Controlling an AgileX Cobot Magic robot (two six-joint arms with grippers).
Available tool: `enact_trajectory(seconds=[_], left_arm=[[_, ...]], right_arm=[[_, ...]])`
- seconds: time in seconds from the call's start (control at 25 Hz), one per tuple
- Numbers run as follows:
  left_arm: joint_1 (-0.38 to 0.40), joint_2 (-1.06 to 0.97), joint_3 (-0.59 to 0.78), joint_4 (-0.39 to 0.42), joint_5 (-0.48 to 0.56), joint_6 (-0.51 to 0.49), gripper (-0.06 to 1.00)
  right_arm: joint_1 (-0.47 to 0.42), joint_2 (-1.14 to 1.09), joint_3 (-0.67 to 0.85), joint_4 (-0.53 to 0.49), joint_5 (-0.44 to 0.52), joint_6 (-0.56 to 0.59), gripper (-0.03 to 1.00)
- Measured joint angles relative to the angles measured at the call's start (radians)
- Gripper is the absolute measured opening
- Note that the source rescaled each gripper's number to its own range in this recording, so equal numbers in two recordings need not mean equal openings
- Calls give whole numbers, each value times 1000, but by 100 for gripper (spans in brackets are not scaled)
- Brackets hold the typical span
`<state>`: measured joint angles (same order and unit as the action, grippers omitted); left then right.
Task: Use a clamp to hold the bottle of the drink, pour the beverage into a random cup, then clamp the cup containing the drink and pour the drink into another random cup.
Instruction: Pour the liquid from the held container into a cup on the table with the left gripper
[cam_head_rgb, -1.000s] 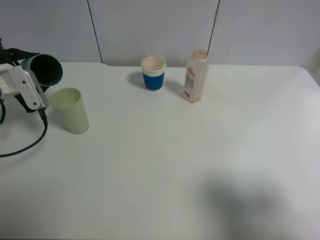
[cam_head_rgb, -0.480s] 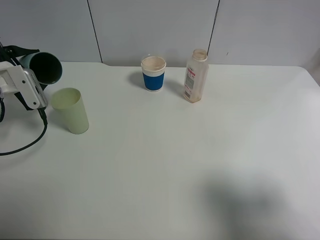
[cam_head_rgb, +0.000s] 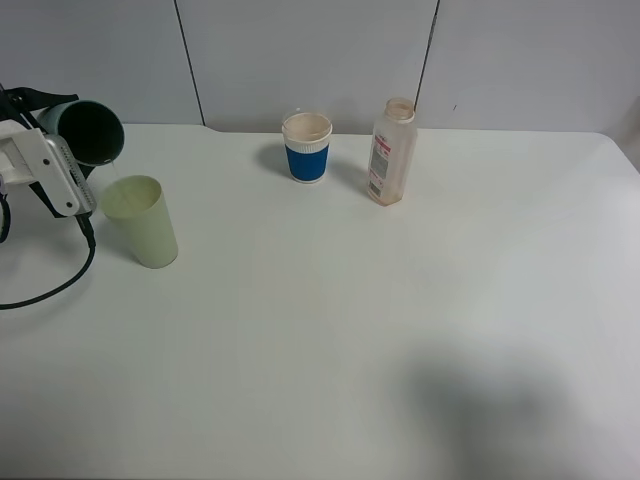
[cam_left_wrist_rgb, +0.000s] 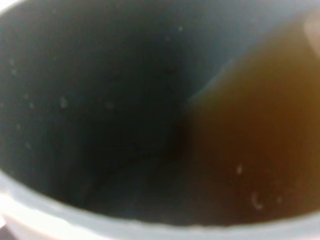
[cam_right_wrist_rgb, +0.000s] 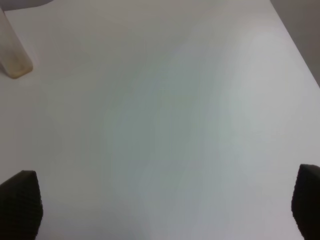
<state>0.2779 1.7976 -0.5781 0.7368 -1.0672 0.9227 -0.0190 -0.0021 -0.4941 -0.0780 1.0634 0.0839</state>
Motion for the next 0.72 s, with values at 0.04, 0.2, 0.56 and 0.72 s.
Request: enact_trajectory(seconds=[0.04,0.2,0.56,0.72], left_arm=[[0,0,0,0,-1,0,0],[0,0,0,0,-8,12,0],[0,0,0,0,-17,52,0],[0,0,0,0,-24,58,0]], right_arm=[[0,0,0,0,0,0,100],[0,0,0,0,0,0,100],[0,0,0,0,0,0,100],[0,0,0,0,0,0,100]])
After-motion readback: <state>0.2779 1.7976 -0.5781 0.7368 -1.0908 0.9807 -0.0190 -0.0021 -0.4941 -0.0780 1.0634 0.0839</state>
